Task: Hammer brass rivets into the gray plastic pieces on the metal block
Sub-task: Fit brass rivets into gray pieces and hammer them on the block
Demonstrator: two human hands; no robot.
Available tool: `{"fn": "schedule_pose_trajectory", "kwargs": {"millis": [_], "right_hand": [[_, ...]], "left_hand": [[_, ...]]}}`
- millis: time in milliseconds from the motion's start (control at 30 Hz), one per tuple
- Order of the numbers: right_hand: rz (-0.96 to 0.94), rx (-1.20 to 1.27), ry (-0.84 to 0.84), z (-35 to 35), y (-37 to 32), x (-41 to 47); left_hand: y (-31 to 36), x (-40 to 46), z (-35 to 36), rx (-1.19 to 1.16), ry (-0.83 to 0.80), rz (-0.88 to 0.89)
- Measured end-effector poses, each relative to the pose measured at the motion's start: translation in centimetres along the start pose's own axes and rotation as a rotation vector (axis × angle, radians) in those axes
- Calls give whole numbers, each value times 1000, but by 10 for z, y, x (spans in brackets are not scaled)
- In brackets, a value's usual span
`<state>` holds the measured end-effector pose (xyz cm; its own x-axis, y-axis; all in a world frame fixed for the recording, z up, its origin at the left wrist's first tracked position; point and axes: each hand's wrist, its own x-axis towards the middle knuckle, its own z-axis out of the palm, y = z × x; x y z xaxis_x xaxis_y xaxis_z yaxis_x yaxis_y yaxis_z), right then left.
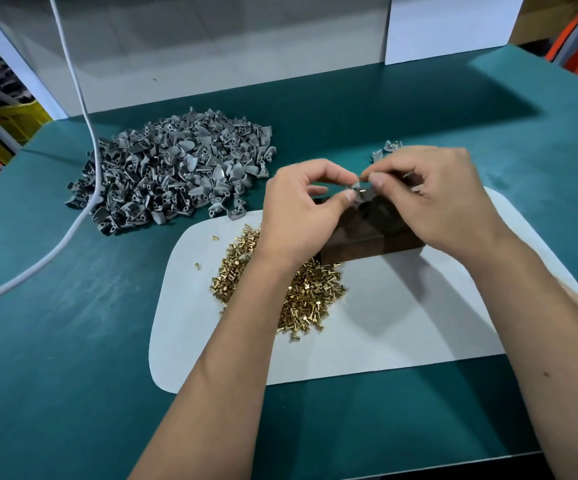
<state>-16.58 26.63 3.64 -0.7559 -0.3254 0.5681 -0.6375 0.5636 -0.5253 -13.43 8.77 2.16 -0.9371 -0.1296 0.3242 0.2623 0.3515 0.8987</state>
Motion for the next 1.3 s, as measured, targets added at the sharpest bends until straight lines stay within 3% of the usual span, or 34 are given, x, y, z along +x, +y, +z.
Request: {"fn": "schedule_pose_trajectory", "kwargs": {"millis": [133, 233, 300, 567, 700, 867, 1067, 1233, 1300], "right_hand": [[328, -254, 140, -19, 21, 1], [643, -556, -100, -31, 39, -3], [699, -623, -289, -32, 40, -7], [701, -633, -326, -33, 35, 1], [667, -382, -126, -44, 25, 8], [373, -39, -64, -49, -10, 16], [308, -255, -360, -27, -36, 17], [231, -197, -71, -34, -44, 16], [229, -275, -159, -25, -46, 12]], "left_hand": [[-11, 3, -3, 158, 9, -67], [-13, 4, -8, 126, -19, -136], [-13, 4, -8, 124, -28, -143], [-13, 3, -6, 106, -30, -132], [-10, 3, -5, 64, -37, -160], [-10, 4, -4, 25, -45, -195], [-11, 4, -2, -13, -30, -198], [-13, 7, -2, 0, -33, -211], [-12, 7, -2, -5, -37, -220]]}}
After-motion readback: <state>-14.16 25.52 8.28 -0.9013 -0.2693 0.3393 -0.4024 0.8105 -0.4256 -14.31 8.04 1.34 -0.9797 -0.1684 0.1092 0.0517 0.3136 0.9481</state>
